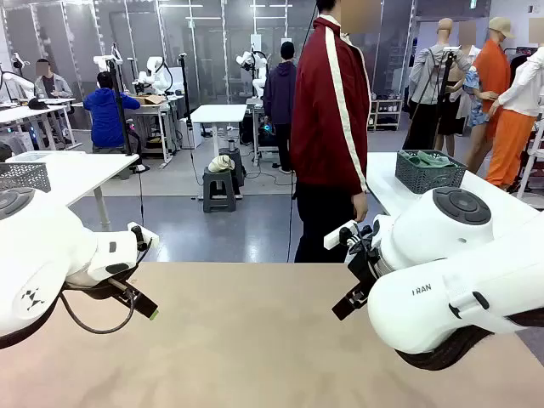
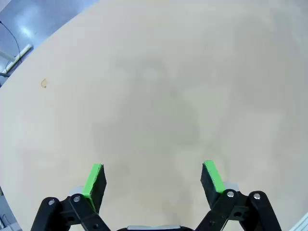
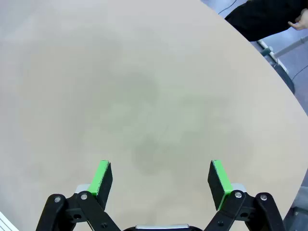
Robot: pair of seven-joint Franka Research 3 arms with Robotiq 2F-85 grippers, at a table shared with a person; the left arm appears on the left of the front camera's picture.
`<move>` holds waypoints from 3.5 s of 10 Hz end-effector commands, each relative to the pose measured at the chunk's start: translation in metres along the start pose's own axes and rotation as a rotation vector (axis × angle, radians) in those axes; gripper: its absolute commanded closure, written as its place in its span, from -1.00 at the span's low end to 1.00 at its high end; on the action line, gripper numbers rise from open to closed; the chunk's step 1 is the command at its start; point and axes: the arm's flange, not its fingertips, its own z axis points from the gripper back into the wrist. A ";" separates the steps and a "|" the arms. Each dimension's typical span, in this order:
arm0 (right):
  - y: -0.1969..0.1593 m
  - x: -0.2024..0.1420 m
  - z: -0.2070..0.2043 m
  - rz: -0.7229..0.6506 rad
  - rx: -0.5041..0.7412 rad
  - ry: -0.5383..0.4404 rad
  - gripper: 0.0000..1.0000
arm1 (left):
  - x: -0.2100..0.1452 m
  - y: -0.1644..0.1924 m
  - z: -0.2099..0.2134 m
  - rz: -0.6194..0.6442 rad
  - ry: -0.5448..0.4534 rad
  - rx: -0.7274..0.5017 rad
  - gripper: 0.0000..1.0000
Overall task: Fold the towels and place them in the basket.
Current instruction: When a person lays out a Towel with hook on the table, fold it in half twice.
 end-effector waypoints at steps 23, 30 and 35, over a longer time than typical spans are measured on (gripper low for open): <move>-0.039 -0.101 0.230 -0.051 -0.015 -0.100 -1.00 | -0.053 0.049 0.203 -0.043 -0.141 -0.094 -1.00; -0.070 -0.053 0.272 -0.033 0.009 -0.109 -1.00 | -0.028 0.059 0.224 -0.022 -0.161 -0.085 -1.00; -0.071 -0.060 0.360 0.011 0.008 -0.151 -1.00 | -0.035 0.085 0.304 -0.052 -0.205 -0.049 -1.00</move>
